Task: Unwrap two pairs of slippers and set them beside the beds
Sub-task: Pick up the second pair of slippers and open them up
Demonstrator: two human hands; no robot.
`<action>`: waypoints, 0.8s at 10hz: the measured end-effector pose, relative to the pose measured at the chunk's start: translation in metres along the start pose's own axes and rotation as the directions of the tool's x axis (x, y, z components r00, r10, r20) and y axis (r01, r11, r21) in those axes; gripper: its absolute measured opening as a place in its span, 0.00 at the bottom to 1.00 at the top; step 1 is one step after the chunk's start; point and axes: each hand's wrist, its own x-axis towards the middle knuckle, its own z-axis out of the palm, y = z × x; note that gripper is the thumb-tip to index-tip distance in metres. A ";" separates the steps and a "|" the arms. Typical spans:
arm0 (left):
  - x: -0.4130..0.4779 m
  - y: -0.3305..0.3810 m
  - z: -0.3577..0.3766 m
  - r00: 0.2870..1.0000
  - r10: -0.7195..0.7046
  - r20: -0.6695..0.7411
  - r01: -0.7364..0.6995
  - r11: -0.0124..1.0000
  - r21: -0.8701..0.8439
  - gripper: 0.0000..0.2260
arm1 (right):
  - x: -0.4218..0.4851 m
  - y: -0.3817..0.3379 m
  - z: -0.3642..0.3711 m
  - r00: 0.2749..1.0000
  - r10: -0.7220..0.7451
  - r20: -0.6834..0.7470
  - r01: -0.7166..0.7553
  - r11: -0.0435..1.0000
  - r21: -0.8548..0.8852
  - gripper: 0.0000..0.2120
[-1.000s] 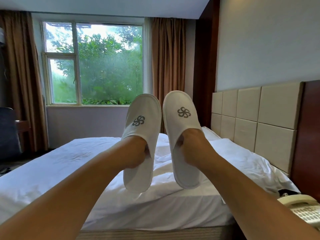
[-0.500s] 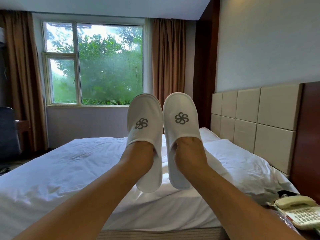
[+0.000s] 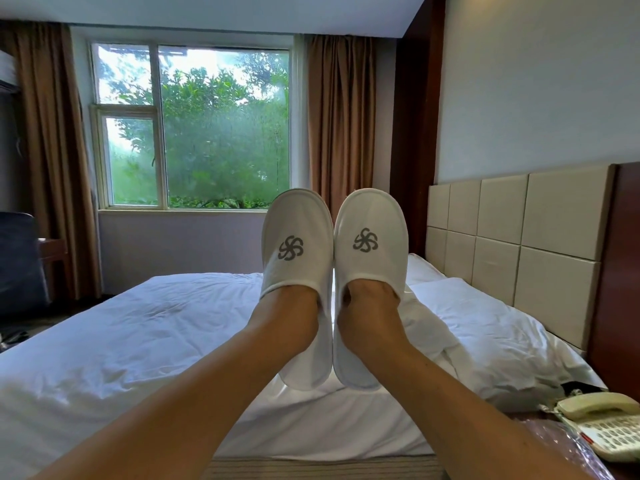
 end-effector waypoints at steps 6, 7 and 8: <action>-0.002 0.013 -0.001 0.973 -0.222 -0.064 0.160 0.846 -0.508 0.09 | -0.036 0.008 -0.001 0.898 -0.262 -0.354 0.378 0.871 0.314 0.21; 0.004 0.008 0.002 0.980 -0.186 -0.069 0.148 0.917 -0.370 0.10 | -0.035 0.008 -0.001 0.904 -0.257 -0.341 0.364 0.882 0.300 0.29; 0.004 0.002 0.006 0.998 0.054 -0.037 -0.051 0.997 0.059 0.16 | -0.036 0.007 -0.001 0.906 -0.262 -0.332 0.372 0.868 0.330 0.28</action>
